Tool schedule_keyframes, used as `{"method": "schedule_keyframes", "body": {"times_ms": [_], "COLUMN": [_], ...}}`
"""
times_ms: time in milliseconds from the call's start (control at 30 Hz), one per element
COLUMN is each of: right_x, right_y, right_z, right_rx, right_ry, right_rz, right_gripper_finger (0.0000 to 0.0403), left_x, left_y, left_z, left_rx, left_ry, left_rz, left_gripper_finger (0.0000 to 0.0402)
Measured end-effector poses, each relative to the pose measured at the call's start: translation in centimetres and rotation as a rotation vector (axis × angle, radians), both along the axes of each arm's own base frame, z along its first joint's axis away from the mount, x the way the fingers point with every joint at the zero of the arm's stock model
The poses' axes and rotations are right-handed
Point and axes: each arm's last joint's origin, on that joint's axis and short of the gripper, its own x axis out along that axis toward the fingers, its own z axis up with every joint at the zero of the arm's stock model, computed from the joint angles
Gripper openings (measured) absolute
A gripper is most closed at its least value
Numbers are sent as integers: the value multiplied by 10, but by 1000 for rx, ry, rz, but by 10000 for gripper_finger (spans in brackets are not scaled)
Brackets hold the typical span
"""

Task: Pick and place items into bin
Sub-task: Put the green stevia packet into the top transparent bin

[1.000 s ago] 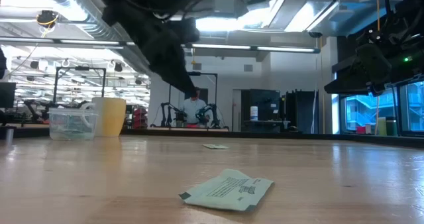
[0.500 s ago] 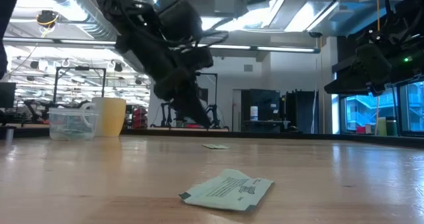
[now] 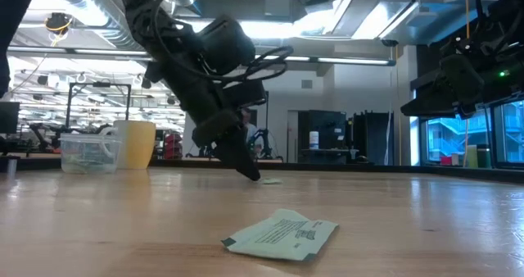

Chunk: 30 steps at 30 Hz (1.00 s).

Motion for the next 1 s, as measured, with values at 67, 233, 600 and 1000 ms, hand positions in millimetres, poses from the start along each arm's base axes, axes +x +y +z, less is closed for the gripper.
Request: {"method": "schedule_keyframes", "body": {"times_ms": [67,233,600,1000], "right_x": [0,0,0,0], "right_y": [0,0,0,0], "right_z": [0,0,0,0], "right_rx": [0,0,0,0], "right_ry": [0,0,0,0], "right_rz": [0,0,0,0], "right_gripper_finger": [106,106,106,106], "left_x": [0,0,-2,-5], "left_y": [0,1,0,-1], "left_z": [0,0,-2,-3], "left_rx": [10,14,-18,-34], "left_ry": [3,6,32,69], "left_rz": [11,15,25,14], "left_gripper_finger": [116,116,68,5]}}
